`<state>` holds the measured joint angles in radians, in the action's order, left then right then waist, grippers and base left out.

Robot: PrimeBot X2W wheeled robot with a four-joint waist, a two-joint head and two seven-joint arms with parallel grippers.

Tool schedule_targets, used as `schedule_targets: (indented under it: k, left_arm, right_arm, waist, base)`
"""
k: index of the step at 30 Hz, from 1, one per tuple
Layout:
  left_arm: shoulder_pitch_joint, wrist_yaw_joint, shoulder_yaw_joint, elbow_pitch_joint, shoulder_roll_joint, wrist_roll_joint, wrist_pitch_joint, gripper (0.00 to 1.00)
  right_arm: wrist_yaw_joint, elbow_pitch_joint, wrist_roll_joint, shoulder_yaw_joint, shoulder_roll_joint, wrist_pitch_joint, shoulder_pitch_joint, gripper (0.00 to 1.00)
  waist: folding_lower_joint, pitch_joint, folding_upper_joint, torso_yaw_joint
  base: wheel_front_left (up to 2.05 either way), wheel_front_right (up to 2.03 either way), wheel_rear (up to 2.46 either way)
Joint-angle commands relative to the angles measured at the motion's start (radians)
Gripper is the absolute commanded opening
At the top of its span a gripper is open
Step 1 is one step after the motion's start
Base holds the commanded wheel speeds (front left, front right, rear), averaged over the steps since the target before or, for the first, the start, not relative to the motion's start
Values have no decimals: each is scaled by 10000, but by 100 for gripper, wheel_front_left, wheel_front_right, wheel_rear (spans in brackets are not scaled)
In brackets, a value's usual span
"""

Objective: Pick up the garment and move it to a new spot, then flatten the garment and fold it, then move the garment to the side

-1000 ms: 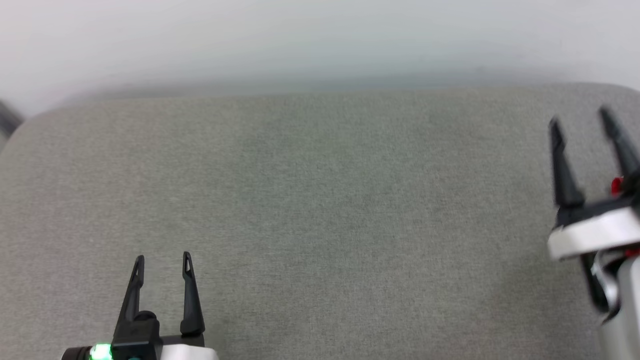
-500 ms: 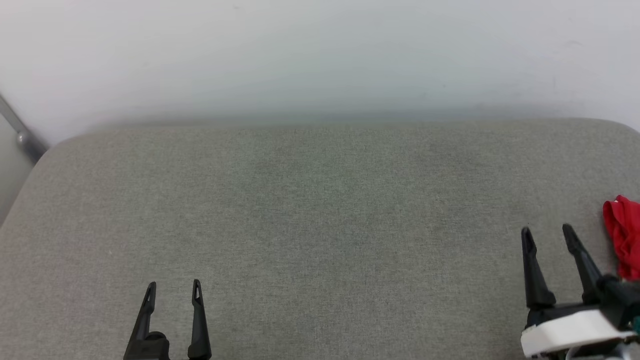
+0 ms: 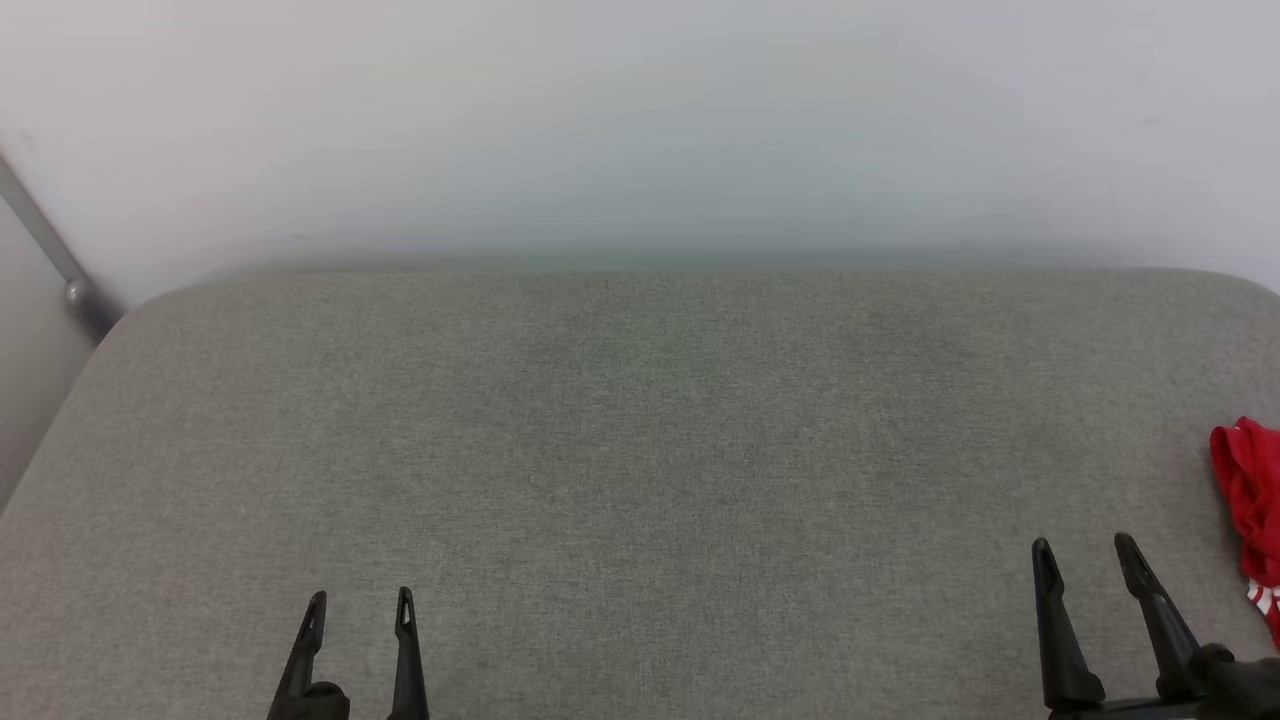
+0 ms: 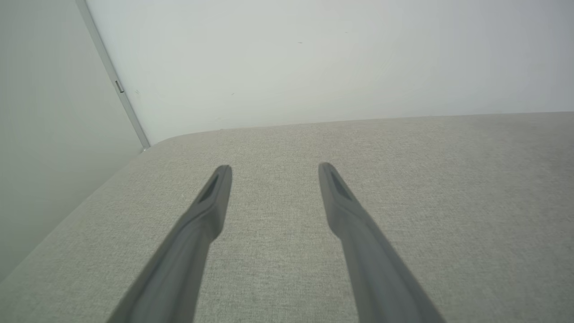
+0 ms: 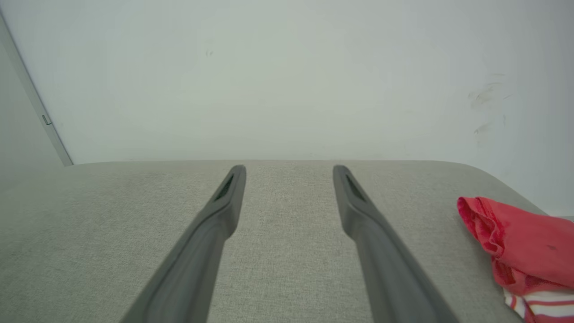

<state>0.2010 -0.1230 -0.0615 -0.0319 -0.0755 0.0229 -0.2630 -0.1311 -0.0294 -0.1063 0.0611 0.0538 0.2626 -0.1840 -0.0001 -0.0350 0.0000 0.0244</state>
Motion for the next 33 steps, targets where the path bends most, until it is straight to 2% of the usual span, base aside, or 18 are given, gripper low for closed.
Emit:
schedule_targets:
  k: [1,9,20,21,27,33]
  left_arm:
    - [148,32,-23,-10,47,-7,-20,100]
    - [216,113,-70,-69,90,41,-20,100]
    - [174,178,-21,-160,132,-8,-20,100]
    - [152,173,-8,-160,140,6,2,0]
    - [203,173,-12,-619,184,12,6,0]
    - [-32,346,54,-707,145,1329,244,0]
  right_arm:
    - [9,-74,-133,-2,-56,25,-166,100]
    - [9,-347,-460,48,-60,25,-534,100]
    - [9,-85,-428,-145,-59,26,-535,100]
    - [0,-81,-428,-141,-15,0,-467,0]
    - [-2,378,-428,-153,-13,-56,-473,0]
    - [-1,542,-1669,-196,52,-276,-230,0]
  waist:
    - [1,-26,0,14]
    - [1,-161,0,17]
    - [1,-227,0,1]
    - [1,-228,0,1]
    - [1,-228,0,1]
    - [1,-200,0,-10]
  base:
    - [0,0,0]
    - [0,0,0]
    - [0,0,0]
    - [0,0,0]
    - [0,0,0]
    - [0,0,0]
